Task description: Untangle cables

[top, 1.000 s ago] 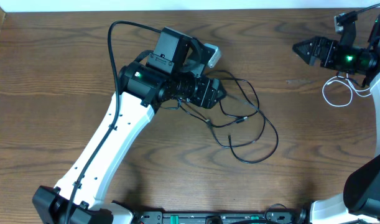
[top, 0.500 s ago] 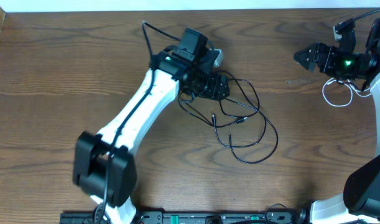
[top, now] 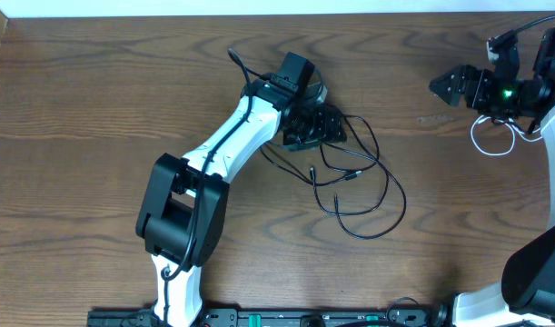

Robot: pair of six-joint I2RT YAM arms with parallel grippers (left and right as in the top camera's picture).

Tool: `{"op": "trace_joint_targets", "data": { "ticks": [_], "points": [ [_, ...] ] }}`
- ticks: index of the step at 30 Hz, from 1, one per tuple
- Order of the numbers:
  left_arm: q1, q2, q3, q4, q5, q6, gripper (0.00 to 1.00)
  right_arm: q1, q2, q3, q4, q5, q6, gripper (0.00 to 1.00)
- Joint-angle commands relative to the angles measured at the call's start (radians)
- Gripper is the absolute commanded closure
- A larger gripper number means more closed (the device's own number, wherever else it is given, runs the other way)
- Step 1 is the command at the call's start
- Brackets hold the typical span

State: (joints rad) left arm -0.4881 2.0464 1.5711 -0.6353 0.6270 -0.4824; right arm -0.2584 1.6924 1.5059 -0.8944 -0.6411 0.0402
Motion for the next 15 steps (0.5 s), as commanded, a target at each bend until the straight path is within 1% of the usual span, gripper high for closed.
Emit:
{"op": "trace_joint_targets", "data": {
  "ticks": [1, 5, 11, 12, 14, 15],
  "points": [
    [-0.003, 0.019, 0.001, 0.026, 0.017, -0.104, 0.27, -0.002, -0.026, 0.004, -0.010, 0.012, -0.012, 0.01],
    [-0.005, 0.021, 0.001, 0.032, 0.017, -0.145, 0.28, -0.002, -0.026, 0.004, -0.019, 0.031, -0.012, 0.01],
    [-0.040, 0.024, 0.001, 0.032, 0.016, -0.145, 0.29, -0.002, -0.026, 0.003, -0.026, 0.038, -0.012, 0.01],
    [-0.050, 0.026, 0.001, 0.034, 0.016, -0.145, 0.33, -0.002, -0.026, 0.003, -0.027, 0.041, -0.012, 0.01],
    [-0.066, 0.034, 0.001, 0.040, 0.012, -0.145, 0.36, -0.002, -0.026, 0.003, -0.029, 0.048, -0.012, 0.01],
    [-0.071, 0.039, 0.001, 0.043, 0.008, -0.144, 0.40, -0.002, -0.026, 0.003, -0.031, 0.050, -0.012, 0.01]
  ]
}}
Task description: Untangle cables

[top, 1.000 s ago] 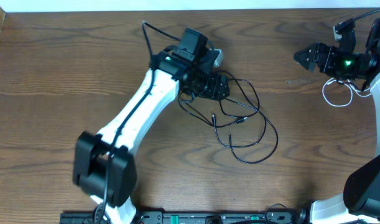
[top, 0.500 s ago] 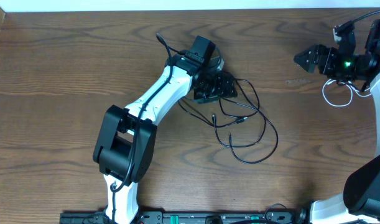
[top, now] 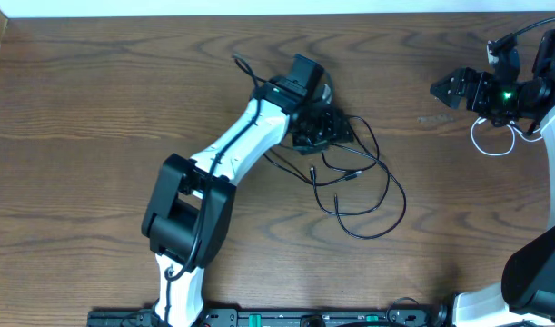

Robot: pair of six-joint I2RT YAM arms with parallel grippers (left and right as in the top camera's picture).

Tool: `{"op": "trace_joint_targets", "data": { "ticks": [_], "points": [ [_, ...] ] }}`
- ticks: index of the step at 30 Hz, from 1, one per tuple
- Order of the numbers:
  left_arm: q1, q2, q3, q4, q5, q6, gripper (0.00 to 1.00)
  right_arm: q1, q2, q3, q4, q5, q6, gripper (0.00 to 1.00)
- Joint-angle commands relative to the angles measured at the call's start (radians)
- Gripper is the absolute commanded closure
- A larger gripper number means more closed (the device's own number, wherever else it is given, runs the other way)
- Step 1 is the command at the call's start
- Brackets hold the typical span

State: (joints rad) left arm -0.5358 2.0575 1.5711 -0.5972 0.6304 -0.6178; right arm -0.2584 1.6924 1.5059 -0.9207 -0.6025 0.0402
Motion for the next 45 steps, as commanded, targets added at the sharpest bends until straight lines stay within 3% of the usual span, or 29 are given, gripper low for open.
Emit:
{"op": "trace_joint_targets", "data": {
  "ticks": [1, 3, 5, 9, 16, 23, 33, 45],
  "points": [
    [-0.028, 0.031, 0.001, 0.009, -0.001, -0.009, 0.43, -0.002, -0.026, 0.003, -0.008, 0.014, -0.012, 0.01],
    [-0.033, 0.034, 0.001, 0.008, -0.048, -0.008, 0.58, -0.002, -0.026, 0.003, -0.016, 0.021, -0.012, 0.01],
    [-0.032, 0.034, 0.001, 0.009, -0.093, -0.008, 0.92, -0.002, -0.026, 0.003, -0.022, 0.028, -0.013, 0.01],
    [-0.012, 0.008, 0.002, 0.083, -0.090, 0.001, 0.92, -0.002, -0.026, 0.003, -0.026, 0.028, -0.013, 0.01],
    [-0.006, -0.213, 0.024, 0.290, -0.039, 0.183, 0.93, -0.002, -0.026, 0.003, -0.026, 0.019, -0.013, 0.01],
    [-0.002, -0.478, 0.027, 0.312, -0.039, 0.295, 0.93, -0.002, -0.026, 0.003, -0.007, -0.173, -0.076, 0.01],
    [0.051, -0.657, 0.098, 0.319, -0.030, 0.300, 0.93, 0.028, -0.026, 0.003, 0.073, -0.513, -0.141, 0.01],
    [0.089, -0.666, 0.245, 0.370, 0.017, 0.317, 0.93, 0.135, -0.026, 0.003, 0.181, -0.578, -0.150, 0.01]
  ]
}}
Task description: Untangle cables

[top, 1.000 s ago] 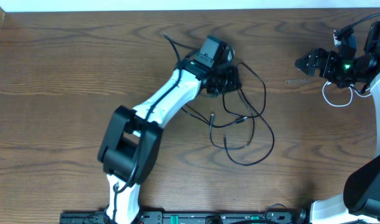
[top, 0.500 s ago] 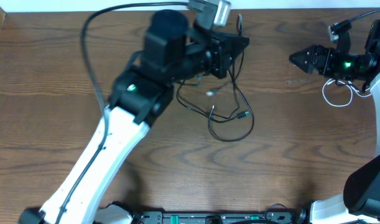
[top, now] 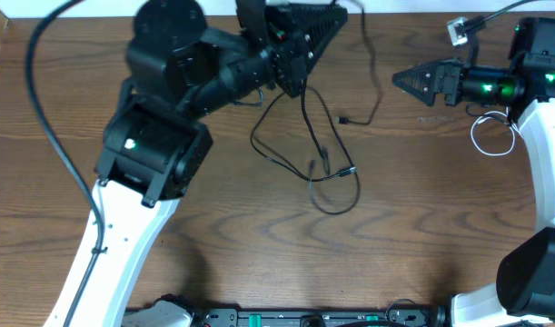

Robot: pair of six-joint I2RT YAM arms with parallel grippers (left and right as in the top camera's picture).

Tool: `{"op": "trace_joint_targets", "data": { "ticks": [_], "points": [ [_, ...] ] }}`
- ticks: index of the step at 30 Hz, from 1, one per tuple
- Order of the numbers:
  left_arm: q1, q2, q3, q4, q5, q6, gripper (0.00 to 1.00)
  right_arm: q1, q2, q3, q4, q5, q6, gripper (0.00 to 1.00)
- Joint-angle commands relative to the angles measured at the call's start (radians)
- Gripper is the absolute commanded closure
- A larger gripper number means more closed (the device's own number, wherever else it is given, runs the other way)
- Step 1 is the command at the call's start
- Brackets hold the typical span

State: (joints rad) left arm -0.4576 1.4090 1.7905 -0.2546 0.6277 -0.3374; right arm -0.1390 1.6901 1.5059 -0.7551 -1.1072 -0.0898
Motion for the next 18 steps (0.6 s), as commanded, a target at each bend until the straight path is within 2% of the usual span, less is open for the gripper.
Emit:
{"op": "trace_joint_targets", "data": {
  "ticks": [1, 4, 11, 14, 18],
  "points": [
    [0.011, -0.018, 0.026, 0.039, 0.018, 0.066, 0.93, 0.018, -0.024, 0.003, 0.025, -0.090, -0.020, 0.01],
    [0.010, -0.011, 0.026, 0.053, 0.012, 0.152, 0.93, 0.023, -0.024, 0.003, 0.050, -0.136, -0.019, 0.01],
    [0.010, 0.011, 0.026, 0.005, 0.016, 0.150, 0.92, 0.023, -0.024, 0.003, 0.105, -0.209, -0.016, 0.01],
    [0.010, 0.024, 0.026, -0.029, 0.080, 0.149, 0.93, 0.029, -0.035, 0.003, 0.230, -0.312, -0.011, 0.02],
    [0.010, 0.039, 0.026, -0.061, 0.182, 0.141, 0.93, 0.068, -0.064, 0.003, 0.391, -0.326, 0.066, 0.02]
  ]
}}
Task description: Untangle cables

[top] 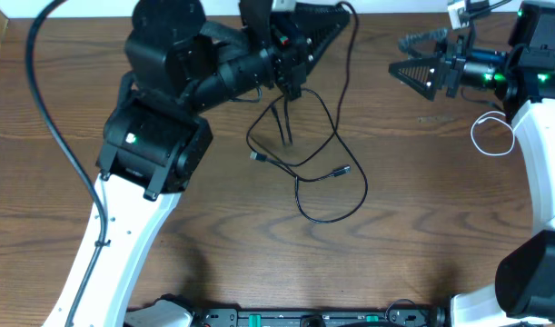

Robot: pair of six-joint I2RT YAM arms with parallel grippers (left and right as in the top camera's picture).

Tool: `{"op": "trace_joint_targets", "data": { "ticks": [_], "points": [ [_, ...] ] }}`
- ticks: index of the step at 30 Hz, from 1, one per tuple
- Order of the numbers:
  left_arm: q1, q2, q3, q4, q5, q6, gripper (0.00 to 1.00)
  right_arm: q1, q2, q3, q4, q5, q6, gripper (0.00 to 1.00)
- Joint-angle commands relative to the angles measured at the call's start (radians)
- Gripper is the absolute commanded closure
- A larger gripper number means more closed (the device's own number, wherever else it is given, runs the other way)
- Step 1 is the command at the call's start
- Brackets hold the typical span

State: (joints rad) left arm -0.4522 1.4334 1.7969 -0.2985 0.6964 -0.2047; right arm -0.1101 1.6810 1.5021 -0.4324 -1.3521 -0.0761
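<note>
My left gripper (336, 16) is raised high at the top middle of the overhead view, shut on the black cables (306, 173). Strands hang down from it, and their lower loops and two plug ends lie on the table below. My right gripper (406, 62) hovers to the right of the hanging strands with its fingers spread and nothing between them. A white cable loop (493, 136) lies on the table under the right arm.
The wooden table (59, 227) fills the view. The left arm's big black joint (168, 54) and white link (123, 236) cover the left half. A thick black hose (50, 109) arcs along the left side.
The hanging black strands have swung left and closer together. The plug end that dangled at the right now lies on the table. The right gripper sits slightly higher and further left.
At first my left gripper was low on the black tangle at the table's middle, with the right gripper far right by the white loop. Then the left gripper was high with the cables hanging. Now the loops lie spread wider beneath it.
</note>
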Motion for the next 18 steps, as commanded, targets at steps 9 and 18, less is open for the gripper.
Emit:
{"op": "trace_joint_targets", "data": {
  "ticks": [9, 18],
  "points": [
    [0.004, 0.026, 0.019, -0.060, 0.133, -0.044, 0.93, 0.148, -0.092, 0.007, 0.403, -0.148, 0.223, 0.15],
    [0.004, 0.031, 0.019, -0.098, 0.134, -0.071, 0.92, 0.198, -0.092, 0.007, 0.474, -0.108, 0.256, 0.86]
  ]
}}
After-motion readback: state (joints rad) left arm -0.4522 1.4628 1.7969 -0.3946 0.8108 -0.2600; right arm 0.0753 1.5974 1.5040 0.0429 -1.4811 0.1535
